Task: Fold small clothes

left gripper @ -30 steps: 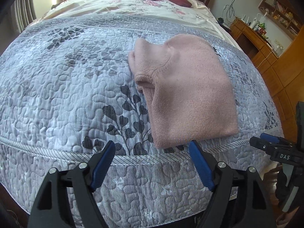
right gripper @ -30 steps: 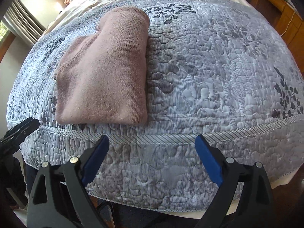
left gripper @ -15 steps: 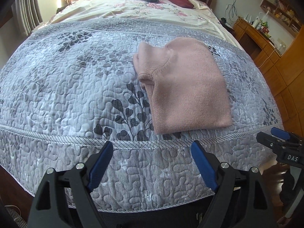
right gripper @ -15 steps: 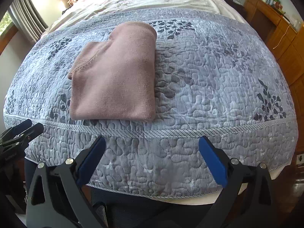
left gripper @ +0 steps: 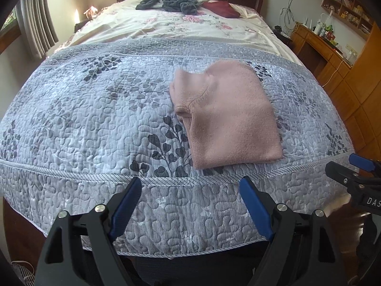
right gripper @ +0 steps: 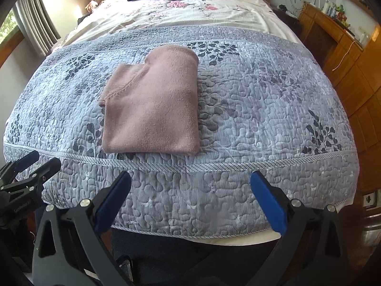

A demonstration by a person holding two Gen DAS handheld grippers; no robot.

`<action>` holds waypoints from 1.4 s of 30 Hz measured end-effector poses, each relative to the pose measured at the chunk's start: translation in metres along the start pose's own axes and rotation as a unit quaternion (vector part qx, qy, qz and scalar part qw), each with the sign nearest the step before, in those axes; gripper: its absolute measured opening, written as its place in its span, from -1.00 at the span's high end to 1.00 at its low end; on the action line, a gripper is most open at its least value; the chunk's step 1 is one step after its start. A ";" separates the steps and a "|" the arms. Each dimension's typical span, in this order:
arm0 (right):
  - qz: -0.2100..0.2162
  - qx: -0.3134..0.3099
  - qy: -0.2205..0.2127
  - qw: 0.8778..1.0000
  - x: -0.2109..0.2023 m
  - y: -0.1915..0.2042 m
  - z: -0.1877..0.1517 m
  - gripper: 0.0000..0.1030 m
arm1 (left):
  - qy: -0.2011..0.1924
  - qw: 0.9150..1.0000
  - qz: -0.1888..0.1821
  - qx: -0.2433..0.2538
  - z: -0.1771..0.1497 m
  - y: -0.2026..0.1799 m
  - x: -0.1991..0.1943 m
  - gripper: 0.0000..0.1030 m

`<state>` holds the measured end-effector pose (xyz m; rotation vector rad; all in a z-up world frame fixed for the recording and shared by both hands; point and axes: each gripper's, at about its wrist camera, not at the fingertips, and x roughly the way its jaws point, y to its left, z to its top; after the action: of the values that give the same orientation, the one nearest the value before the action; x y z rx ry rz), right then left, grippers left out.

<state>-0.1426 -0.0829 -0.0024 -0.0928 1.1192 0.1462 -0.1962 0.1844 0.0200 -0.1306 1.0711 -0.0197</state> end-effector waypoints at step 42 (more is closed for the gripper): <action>0.007 0.007 0.002 1.000 0.007 0.003 0.000 -0.94 | 0.029 0.999 0.018 0.009 -0.006 -0.007 0.011 -0.65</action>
<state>-0.1401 -0.0793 -0.0090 -0.0724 1.1252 0.1496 -0.1964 0.1761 0.0086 -0.0951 1.1299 -0.0013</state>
